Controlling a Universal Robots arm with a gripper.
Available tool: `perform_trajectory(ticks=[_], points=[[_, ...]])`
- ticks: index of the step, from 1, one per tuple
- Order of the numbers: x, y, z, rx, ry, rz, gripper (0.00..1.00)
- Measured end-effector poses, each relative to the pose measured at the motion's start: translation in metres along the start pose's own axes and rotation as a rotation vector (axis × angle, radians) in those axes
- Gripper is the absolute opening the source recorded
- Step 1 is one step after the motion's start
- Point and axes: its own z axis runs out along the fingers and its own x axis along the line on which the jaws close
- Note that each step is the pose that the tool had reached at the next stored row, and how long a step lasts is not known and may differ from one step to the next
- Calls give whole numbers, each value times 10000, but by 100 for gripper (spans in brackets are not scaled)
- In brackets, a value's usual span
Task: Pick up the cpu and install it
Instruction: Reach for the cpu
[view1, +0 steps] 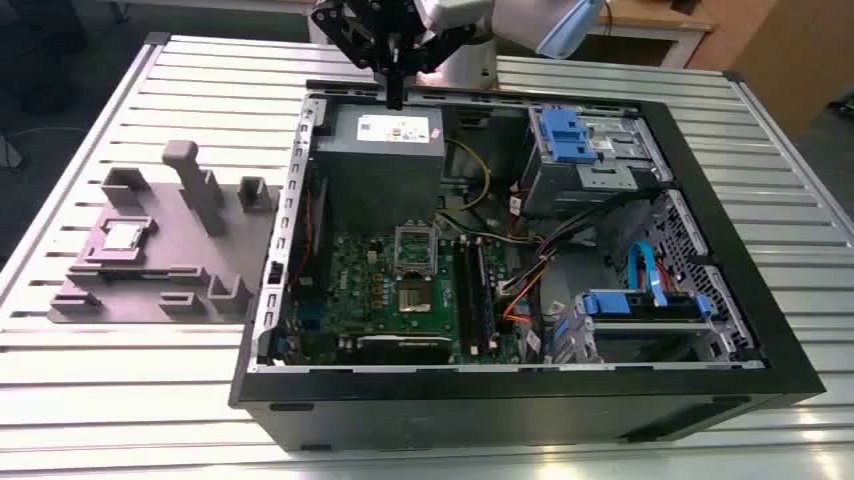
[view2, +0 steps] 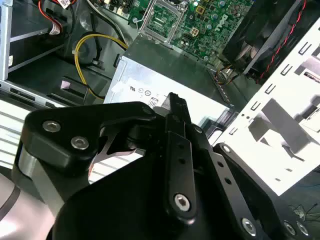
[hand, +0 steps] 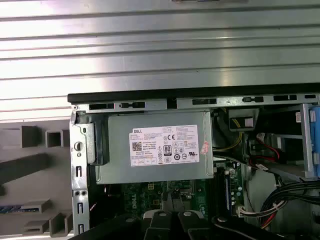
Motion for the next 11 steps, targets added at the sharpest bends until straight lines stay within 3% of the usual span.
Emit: perform_trajectory(ticks=[10, 11], points=[[9, -1, 0, -1, -1, 2, 10], [36, -3, -1, 0, 1, 0, 10]])
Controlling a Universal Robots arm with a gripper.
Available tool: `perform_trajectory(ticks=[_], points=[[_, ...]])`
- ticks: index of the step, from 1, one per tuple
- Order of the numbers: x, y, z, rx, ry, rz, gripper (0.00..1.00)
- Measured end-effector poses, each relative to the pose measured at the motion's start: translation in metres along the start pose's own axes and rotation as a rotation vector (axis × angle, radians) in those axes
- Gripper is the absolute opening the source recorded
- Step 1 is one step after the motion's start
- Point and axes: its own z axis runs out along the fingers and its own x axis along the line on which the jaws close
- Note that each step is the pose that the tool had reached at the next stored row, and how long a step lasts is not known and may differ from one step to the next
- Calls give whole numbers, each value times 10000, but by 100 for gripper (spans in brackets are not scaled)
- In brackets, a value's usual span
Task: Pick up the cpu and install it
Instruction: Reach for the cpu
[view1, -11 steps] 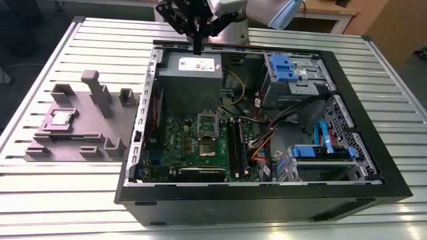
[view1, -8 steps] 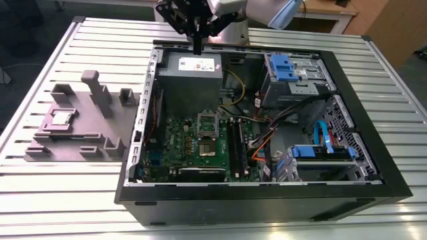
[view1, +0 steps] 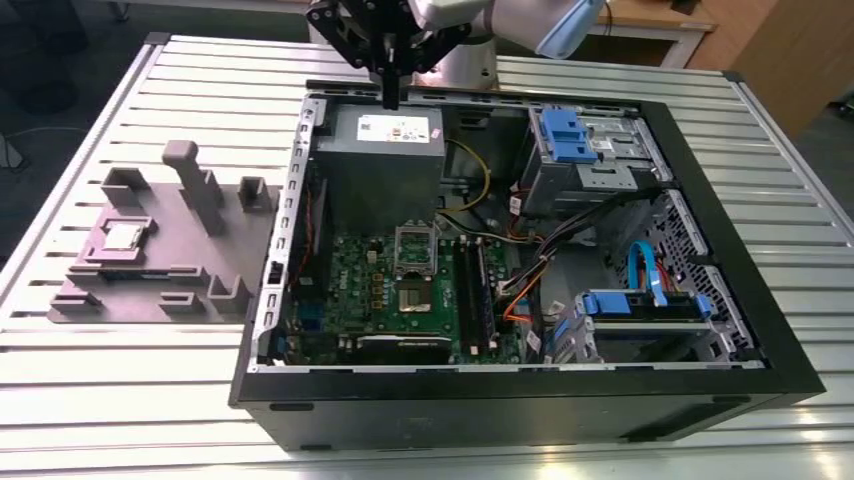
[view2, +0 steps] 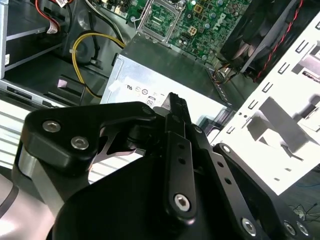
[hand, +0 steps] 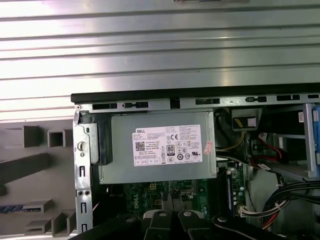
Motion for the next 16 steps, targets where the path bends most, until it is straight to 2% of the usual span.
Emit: perform_trajectory(ticks=[1, 5, 7, 16], points=[[57, -4, -1, 0, 0, 0, 10], [62, -5, -2, 0, 1, 0, 10], [248, -19, -2, 0, 1, 0, 10], [284, -22, -2, 0, 0, 0, 10]])
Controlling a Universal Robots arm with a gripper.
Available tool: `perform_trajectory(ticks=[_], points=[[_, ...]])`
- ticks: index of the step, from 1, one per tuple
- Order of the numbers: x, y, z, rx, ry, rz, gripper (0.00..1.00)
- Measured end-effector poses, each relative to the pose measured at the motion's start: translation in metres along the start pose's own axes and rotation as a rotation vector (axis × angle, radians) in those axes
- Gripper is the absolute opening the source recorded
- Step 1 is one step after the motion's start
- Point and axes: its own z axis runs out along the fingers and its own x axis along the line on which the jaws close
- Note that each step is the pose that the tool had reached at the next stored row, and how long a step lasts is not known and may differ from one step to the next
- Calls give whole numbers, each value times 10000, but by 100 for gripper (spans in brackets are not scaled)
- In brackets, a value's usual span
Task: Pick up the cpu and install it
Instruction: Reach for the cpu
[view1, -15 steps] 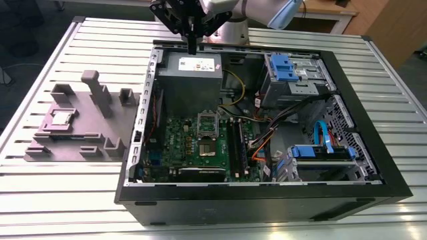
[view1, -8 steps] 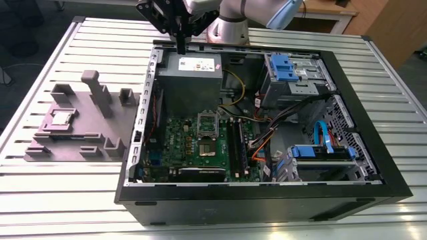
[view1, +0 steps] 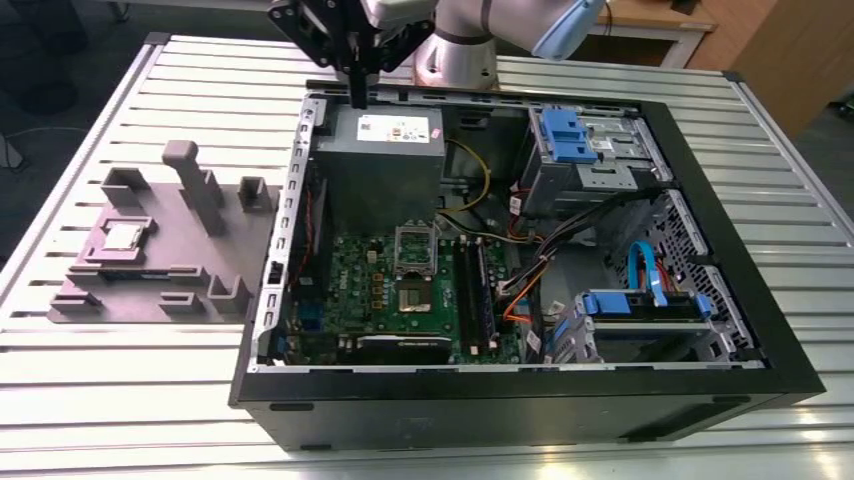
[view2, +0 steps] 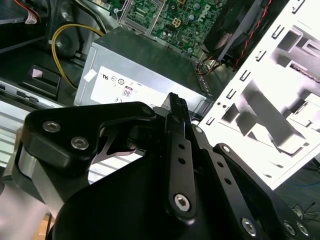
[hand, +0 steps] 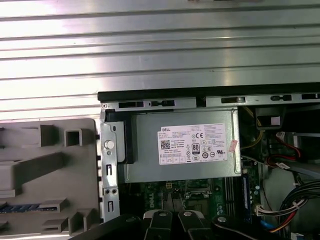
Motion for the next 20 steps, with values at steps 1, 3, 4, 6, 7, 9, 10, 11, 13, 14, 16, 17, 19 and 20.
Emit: perform_trajectory(ticks=[1, 3, 4, 6, 7, 9, 10, 11, 13, 14, 16, 17, 19, 20], points=[[6, -1, 0, 0, 0, 0, 10], [20, -2, 0, 0, 0, 0, 10], [27, -2, 0, 0, 0, 0, 10], [40, -3, 0, 0, 0, 0, 10], [48, -4, 0, 1, 1, 0, 10], [70, -6, 0, 1, 1, 0, 10], [80, -6, 0, 0, 0, 0, 10], [88, -7, 0, 0, 0, -1, 10], [105, -8, 0, 0, 0, 0, 10], [111, -8, 0, -1, 0, 0, 10], [122, -9, -1, 1, 1, 0, 10], [127, -9, 0, 0, 0, 0, 10], [135, -10, 0, 1, 0, 0, 10], [139, -11, 0, 1, 1, 0, 10]])
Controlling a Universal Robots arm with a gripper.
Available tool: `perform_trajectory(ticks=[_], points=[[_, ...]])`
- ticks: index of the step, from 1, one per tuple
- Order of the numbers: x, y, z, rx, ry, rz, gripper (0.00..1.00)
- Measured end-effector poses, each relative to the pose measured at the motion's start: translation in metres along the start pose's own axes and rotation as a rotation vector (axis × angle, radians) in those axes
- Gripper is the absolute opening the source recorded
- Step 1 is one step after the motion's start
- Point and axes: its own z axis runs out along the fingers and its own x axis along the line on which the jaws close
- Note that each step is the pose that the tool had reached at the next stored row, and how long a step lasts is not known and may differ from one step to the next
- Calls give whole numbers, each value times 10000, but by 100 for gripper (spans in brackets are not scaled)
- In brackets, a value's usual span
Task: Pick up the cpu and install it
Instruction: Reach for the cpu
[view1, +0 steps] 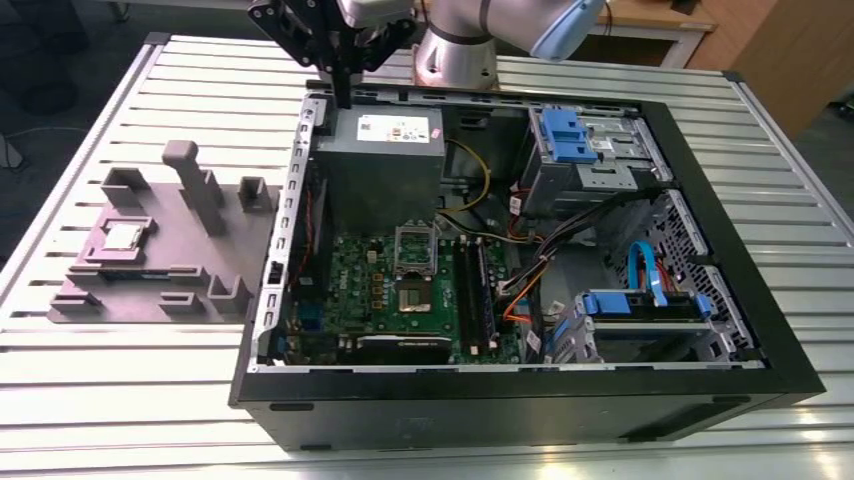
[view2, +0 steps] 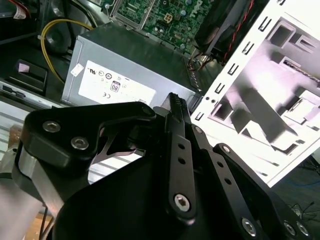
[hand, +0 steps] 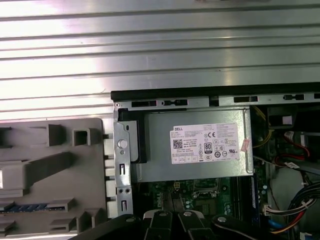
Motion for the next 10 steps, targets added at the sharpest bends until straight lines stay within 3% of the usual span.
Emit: perform_trajectory(ticks=[10], points=[[42, -3, 0, 0, 0, 0, 10]])
